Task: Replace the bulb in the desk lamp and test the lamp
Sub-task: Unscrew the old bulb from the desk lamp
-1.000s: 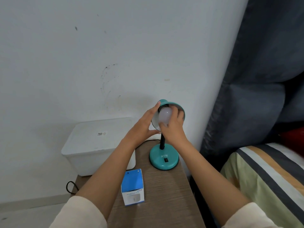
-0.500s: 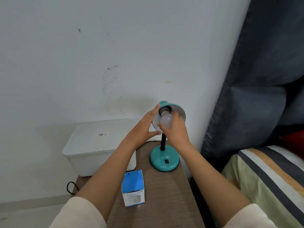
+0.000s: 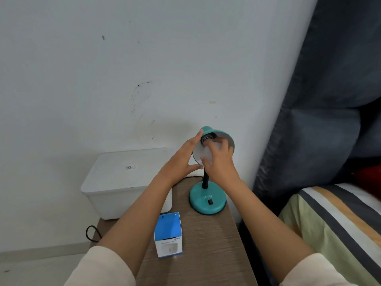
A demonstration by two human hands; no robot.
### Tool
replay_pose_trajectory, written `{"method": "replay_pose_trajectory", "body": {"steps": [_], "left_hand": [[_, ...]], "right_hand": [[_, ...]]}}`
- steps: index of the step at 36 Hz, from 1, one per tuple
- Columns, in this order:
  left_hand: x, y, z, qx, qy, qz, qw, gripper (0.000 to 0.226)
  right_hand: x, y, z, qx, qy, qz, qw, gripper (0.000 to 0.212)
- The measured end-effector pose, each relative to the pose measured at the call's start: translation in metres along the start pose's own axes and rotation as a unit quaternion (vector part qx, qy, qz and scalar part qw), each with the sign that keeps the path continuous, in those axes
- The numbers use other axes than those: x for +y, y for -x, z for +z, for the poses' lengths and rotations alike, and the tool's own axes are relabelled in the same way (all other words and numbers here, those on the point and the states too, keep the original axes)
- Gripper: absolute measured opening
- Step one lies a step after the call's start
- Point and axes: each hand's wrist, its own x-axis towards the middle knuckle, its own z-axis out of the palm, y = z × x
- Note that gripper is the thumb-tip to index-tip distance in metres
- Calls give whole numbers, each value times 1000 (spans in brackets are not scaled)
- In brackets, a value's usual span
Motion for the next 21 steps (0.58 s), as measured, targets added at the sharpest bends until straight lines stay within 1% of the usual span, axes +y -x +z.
{"method": "replay_pose_trajectory", "body": {"steps": [1, 3, 6, 8, 11, 13, 16, 18, 20, 21], "left_hand": [[0, 0, 0, 0, 0, 0, 1000, 95], [1, 0, 0, -1, -3, 0, 1000, 94], [1, -1, 2, 3, 1, -2, 1000, 95], [0, -1, 2, 3, -2, -3, 1000, 96], [1, -1, 2, -3, 1, -10, 1000, 96], [2, 0, 2, -4, 1, -13, 1000, 95], [2, 0, 3, -1, 2, -12, 1000, 93], [1, 0, 3, 2, 0, -14, 1000, 94], [1, 0, 3, 5, -3, -15, 1000, 95], [1, 0, 2, 5, -3, -13, 1000, 95]], "right_hand": [[0, 1, 0, 5, -39, 11, 999, 46], [-2, 2, -1, 18, -102, 40, 994, 49], [-5, 1, -3, 24, -129, 98, 987, 60], [-5, 3, -3, 25, -99, 82, 991, 62], [1, 5, 1, 10, 6, 4, 1000, 56], [3, 5, 3, 12, 31, -7, 999, 54], [-2, 3, 1, 41, -56, 23, 997, 51], [-5, 0, 0, 44, -111, 47, 992, 50], [-6, -1, 0, 31, -127, 51, 990, 50], [-6, -1, 0, 23, -119, 43, 992, 49]]}}
